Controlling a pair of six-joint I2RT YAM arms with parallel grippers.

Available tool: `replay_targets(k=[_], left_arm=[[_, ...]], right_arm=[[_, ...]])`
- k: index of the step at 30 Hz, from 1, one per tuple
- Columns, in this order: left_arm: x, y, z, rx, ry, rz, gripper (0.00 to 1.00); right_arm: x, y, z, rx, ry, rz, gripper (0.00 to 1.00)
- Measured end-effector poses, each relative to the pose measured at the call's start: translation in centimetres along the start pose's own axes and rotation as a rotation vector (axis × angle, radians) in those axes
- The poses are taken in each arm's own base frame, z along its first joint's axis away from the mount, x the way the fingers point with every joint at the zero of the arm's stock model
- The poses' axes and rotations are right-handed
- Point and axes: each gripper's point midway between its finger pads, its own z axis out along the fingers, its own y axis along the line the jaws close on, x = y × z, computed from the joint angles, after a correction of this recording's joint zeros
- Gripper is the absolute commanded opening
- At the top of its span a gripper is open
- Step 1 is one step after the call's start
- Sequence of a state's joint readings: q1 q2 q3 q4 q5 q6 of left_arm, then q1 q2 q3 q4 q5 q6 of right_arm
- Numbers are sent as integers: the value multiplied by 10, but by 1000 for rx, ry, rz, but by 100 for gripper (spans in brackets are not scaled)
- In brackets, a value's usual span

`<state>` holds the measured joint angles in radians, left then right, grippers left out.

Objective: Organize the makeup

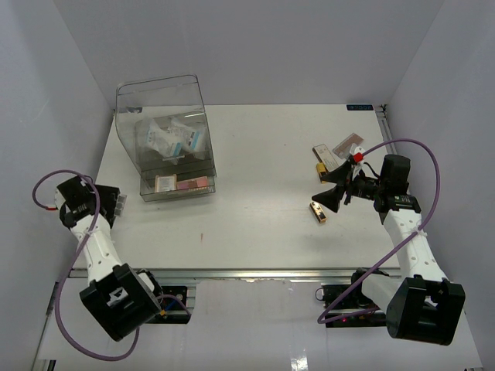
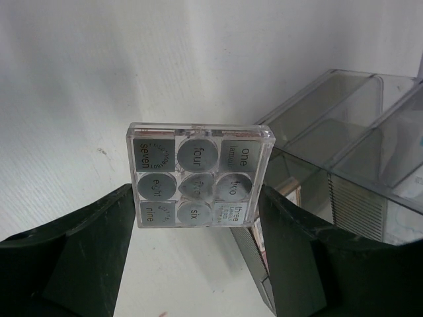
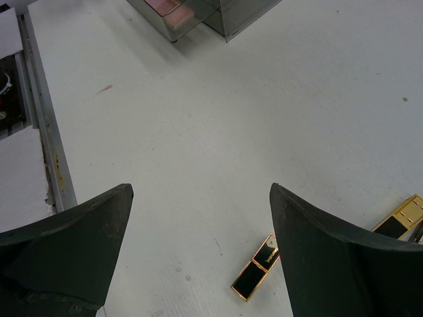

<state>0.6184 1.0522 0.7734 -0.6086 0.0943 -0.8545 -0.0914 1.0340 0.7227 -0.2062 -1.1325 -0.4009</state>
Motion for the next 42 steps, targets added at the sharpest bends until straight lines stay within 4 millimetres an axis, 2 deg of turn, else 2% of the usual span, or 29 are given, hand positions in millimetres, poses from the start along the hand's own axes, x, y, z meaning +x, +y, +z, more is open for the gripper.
replay_targets(k=[3,5,10,13,15,20,27,29,32,36,37,42], left_arm=[[13,-13,-6,49,26,46,35],[32,-28,-11,92,74,109,34],[80,-82,-35,274,192,300,30],[95,-108,-51,375,212,406,22],[100,-121,-58,429,206,474,21],[109,-130,-58,487,188,614,25],[120,-136,-39,510,172,761,31],[121,-136,-33,508,160,793,36],[122,-136,-25,504,142,831,56],[124,-129,-11,473,135,870,93],[124,-126,-8,465,136,878,98],[126,-120,-3,453,137,905,98]], right_arm=[[0,0,0,0,0,0,90],[0,0,0,0,0,0,90],[0,0,0,0,0,0,90],[0,0,0,0,0,0,90],[0,0,0,1,0,0,90],[0,0,0,1,0,-1,90],[0,-1,0,3,2,-2,90],[0,-1,0,4,2,-2,90],[0,-1,0,4,2,-2,90],[1,-1,0,4,3,-1,90],[1,-1,0,4,3,-1,90],[1,-1,0,5,3,-2,90]])
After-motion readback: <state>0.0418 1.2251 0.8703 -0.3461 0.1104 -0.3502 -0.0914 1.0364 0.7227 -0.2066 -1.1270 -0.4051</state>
